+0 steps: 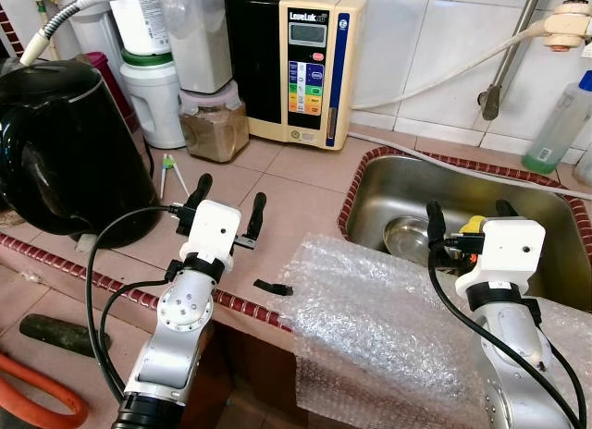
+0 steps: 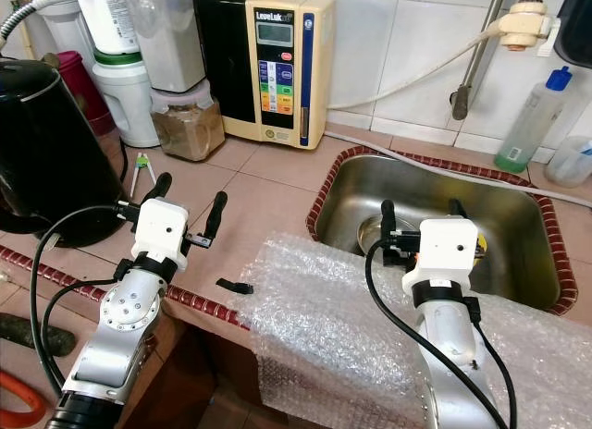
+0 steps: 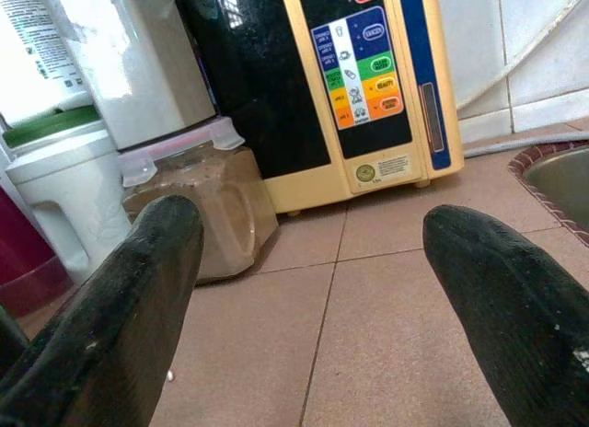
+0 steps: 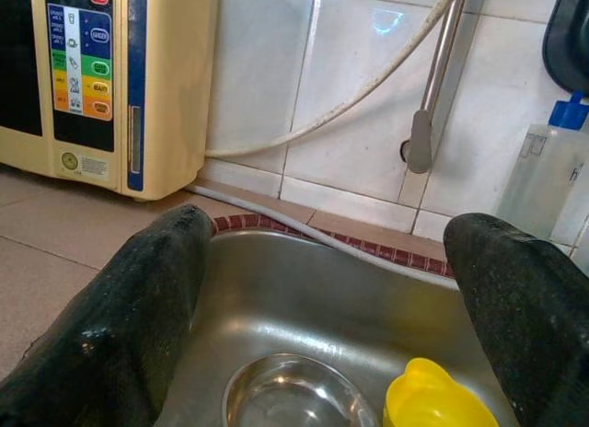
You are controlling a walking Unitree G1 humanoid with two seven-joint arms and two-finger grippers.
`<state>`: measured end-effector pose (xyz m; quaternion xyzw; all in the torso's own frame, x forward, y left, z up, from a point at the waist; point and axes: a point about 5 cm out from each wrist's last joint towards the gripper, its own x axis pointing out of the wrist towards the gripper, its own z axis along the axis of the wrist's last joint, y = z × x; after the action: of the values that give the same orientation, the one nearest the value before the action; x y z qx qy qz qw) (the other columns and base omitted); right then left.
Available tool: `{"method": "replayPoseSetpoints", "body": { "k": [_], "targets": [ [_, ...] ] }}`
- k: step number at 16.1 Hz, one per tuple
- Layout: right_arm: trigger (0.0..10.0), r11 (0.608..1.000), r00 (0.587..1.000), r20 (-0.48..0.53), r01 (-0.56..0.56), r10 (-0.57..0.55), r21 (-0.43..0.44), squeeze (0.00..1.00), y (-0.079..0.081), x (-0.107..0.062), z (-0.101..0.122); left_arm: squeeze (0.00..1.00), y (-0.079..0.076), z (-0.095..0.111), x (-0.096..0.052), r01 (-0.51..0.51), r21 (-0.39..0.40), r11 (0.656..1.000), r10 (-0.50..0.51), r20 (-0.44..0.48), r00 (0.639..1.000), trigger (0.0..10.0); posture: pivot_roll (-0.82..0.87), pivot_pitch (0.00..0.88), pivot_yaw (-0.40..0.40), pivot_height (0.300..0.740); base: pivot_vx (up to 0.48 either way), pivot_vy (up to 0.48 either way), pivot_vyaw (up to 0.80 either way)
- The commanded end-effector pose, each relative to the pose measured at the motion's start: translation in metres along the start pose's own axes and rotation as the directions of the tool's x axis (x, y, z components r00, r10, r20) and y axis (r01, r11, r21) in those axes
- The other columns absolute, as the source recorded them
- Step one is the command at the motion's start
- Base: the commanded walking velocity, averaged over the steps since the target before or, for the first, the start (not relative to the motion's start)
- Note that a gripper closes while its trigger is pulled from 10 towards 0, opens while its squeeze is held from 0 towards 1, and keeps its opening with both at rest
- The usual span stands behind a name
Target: Kitchen organization
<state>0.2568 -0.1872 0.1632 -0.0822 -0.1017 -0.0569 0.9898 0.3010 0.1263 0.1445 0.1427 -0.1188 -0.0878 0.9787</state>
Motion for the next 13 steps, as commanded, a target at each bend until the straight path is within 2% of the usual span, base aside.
{"method": "replayPoseSetpoints", "body": {
  "k": [1,6,13],
  "targets": [
    [10.0,1.0,1.0,-0.001,0.006,-0.006,-0.001,1.0,-0.0013,0.0017,0.0003,0.0,0.0032,0.0017,0.0018,-0.006,0.009,1.0,0.006,-0.002,1.0,10.0,0.06,0.0,0.019,0.74,0.0,0.0,0.0],
    [10.0,1.0,1.0,-0.006,-0.001,0.001,-0.002,1.0,0.001,0.0029,-0.0008,0.0,0.0004,0.0017,0.0018,0.005,0.011,1.0,-0.005,-0.008,1.0,10.0,0.06,0.0,0.021,0.74,0.0,0.0,0.0],
    [10.0,1.0,1.0,-0.011,0.009,-0.009,0.007,1.0,0.0013,0.0022,-0.0021,0.0,0.0001,0.0008,0.002,0.009,0.017,1.0,-0.008,-0.021,1.0,10.0,0.06,0.0,0.027,0.74,-0.284,0.0,0.0]
  ]
}}
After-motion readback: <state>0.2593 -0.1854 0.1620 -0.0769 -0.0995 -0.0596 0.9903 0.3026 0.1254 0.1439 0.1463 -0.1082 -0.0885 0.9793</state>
